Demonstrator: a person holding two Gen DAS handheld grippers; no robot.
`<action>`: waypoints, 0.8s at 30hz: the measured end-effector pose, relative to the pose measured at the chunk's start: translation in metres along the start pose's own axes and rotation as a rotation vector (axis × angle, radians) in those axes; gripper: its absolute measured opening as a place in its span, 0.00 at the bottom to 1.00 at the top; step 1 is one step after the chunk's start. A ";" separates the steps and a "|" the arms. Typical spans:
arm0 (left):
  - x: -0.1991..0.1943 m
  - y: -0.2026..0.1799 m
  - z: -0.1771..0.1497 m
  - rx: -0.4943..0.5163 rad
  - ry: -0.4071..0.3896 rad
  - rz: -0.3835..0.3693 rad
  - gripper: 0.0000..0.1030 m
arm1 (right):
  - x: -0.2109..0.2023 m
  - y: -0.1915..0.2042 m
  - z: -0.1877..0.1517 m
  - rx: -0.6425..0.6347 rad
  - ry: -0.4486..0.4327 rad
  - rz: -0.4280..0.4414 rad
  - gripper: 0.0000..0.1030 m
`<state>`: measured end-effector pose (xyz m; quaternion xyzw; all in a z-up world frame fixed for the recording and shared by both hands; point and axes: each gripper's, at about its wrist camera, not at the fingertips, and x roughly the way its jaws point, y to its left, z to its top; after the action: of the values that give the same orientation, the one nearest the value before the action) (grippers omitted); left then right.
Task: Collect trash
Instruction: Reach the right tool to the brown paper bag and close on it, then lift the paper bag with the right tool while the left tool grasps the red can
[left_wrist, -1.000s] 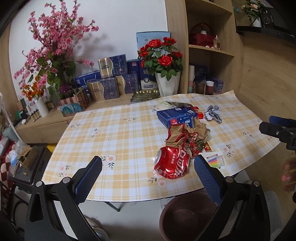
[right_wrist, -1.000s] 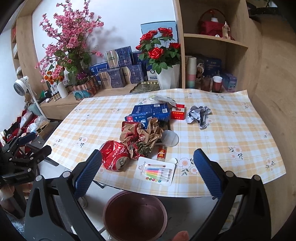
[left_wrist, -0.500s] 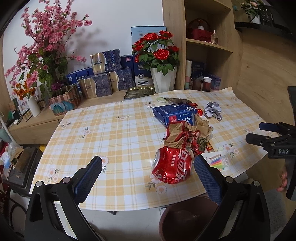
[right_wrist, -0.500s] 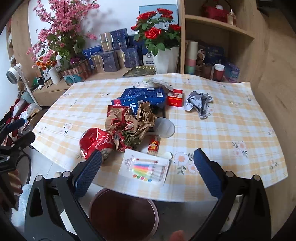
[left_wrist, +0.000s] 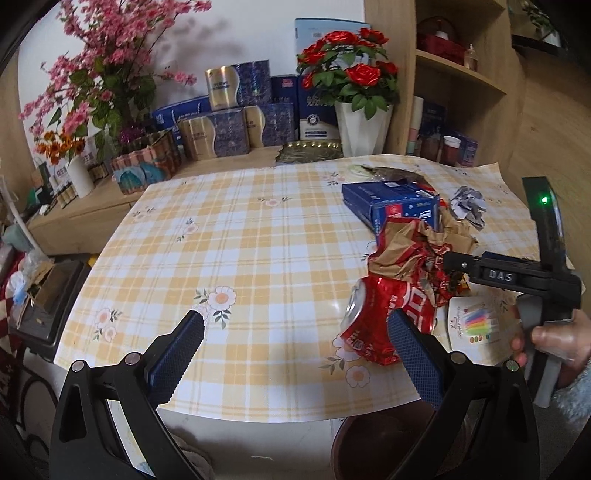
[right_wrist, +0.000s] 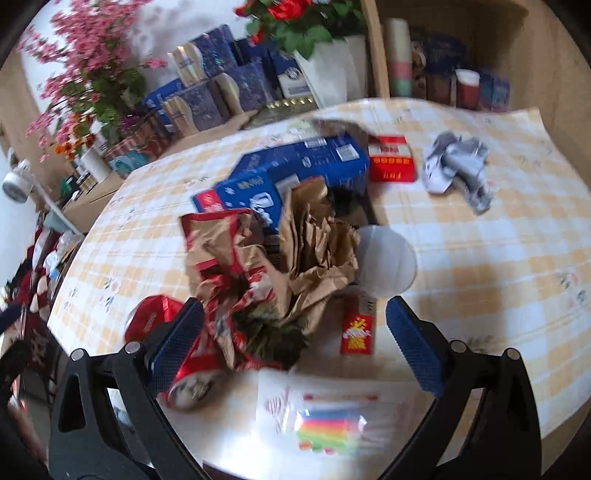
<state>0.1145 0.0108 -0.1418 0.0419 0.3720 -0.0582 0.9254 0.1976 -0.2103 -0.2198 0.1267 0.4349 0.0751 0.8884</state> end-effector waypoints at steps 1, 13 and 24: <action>0.002 0.003 -0.001 -0.007 0.004 0.004 0.94 | 0.005 0.001 0.000 0.009 0.007 -0.003 0.94; 0.013 0.007 -0.005 -0.025 0.022 -0.018 0.94 | 0.013 -0.001 -0.003 0.061 0.009 0.004 0.88; 0.015 -0.001 -0.006 -0.019 0.027 -0.055 0.94 | 0.019 0.003 0.000 0.033 0.041 -0.006 0.53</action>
<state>0.1207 0.0098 -0.1564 0.0239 0.3859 -0.0795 0.9188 0.2092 -0.2025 -0.2335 0.1383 0.4547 0.0680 0.8772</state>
